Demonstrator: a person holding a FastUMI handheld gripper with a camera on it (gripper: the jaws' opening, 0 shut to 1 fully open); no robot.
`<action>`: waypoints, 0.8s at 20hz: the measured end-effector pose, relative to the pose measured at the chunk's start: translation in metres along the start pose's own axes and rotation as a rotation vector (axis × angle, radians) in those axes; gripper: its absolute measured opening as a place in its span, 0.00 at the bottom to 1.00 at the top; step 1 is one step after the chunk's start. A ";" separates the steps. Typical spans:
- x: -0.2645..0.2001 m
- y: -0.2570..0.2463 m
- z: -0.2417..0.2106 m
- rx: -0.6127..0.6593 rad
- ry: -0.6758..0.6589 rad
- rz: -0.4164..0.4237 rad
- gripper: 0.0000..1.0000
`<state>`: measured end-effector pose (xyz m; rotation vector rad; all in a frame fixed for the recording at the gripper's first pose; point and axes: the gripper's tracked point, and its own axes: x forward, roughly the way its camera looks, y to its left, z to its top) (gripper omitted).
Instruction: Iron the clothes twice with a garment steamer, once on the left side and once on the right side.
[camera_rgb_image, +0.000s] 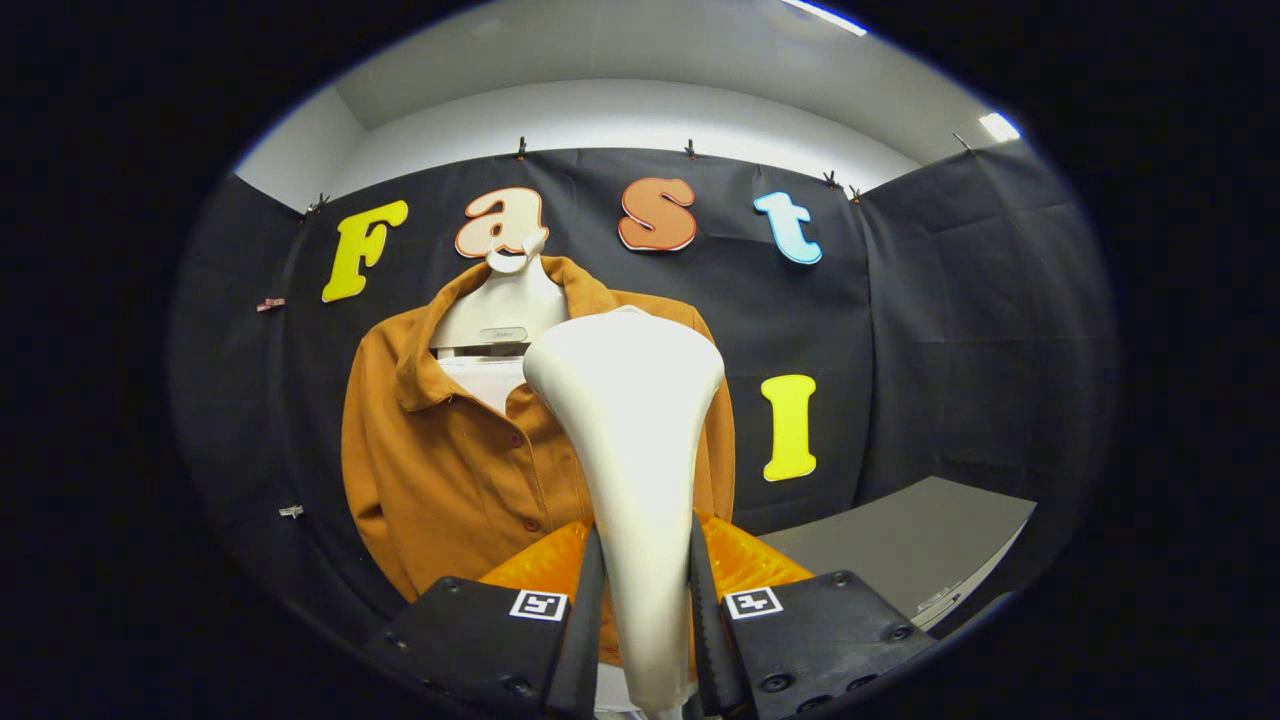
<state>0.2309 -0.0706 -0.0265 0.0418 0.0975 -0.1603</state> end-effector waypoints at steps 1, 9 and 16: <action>-0.002 0.000 -0.001 -0.002 -0.001 0.005 0.42; -0.002 -0.004 -0.010 -0.001 0.016 0.009 0.42; -0.003 -0.007 -0.011 0.004 0.024 0.012 0.42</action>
